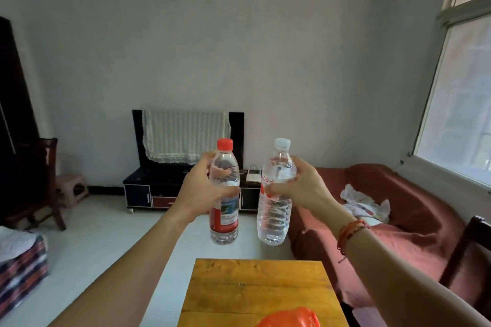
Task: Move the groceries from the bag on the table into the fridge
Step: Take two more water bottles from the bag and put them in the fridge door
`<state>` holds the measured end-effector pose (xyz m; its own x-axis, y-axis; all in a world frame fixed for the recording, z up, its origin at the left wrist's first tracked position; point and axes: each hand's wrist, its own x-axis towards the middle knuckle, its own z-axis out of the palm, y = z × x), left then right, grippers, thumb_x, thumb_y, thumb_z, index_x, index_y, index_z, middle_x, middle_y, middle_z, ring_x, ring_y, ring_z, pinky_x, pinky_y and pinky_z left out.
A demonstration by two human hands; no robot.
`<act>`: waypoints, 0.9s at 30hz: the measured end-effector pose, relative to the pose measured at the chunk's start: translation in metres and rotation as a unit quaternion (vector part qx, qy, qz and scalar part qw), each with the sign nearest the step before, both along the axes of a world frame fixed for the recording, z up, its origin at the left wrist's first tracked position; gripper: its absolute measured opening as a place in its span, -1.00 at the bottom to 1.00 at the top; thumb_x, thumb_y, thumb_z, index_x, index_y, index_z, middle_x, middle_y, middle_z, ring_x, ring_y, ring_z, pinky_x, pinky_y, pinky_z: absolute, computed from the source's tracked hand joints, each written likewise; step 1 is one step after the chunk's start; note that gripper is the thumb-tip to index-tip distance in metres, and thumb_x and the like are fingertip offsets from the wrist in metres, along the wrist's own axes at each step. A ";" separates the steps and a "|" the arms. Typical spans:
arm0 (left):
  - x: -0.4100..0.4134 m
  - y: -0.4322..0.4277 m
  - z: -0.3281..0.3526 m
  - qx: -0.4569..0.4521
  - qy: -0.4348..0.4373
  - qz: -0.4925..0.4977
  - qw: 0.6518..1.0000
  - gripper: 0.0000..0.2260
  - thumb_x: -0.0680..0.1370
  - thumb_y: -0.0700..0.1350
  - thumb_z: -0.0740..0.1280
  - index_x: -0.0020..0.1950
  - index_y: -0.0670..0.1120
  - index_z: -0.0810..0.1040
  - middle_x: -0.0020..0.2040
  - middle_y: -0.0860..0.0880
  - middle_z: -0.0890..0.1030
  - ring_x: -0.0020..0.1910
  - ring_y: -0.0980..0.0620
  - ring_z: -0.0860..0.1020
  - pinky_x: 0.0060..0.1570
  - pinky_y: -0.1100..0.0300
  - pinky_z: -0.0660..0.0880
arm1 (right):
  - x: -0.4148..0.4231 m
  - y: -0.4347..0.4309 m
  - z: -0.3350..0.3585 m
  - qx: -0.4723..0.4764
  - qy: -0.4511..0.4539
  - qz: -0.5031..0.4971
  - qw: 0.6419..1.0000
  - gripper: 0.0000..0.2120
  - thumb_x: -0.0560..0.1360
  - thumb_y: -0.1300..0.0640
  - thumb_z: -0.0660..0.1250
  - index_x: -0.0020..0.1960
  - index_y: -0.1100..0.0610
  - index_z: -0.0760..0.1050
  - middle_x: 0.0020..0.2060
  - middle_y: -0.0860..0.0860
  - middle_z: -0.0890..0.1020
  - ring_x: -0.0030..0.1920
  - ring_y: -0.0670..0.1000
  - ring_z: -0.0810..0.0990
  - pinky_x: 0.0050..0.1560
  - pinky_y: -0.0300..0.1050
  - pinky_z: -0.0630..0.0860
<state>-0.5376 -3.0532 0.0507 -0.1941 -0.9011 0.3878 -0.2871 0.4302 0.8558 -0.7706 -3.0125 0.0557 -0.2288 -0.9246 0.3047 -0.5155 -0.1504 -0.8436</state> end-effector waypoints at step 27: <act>0.168 0.101 -0.001 -0.025 0.006 0.239 0.971 -0.39 0.30 -0.18 0.59 0.23 0.19 0.45 0.01 0.12 0.66 0.00 0.12 0.65 0.05 -0.02 0.62 | 0.182 -0.018 -0.007 -0.016 0.030 0.254 0.967 -0.45 0.19 0.05 0.66 0.09 -0.17 0.51 -0.03 -0.13 0.69 0.00 -0.06 0.68 0.05 -0.02 0.65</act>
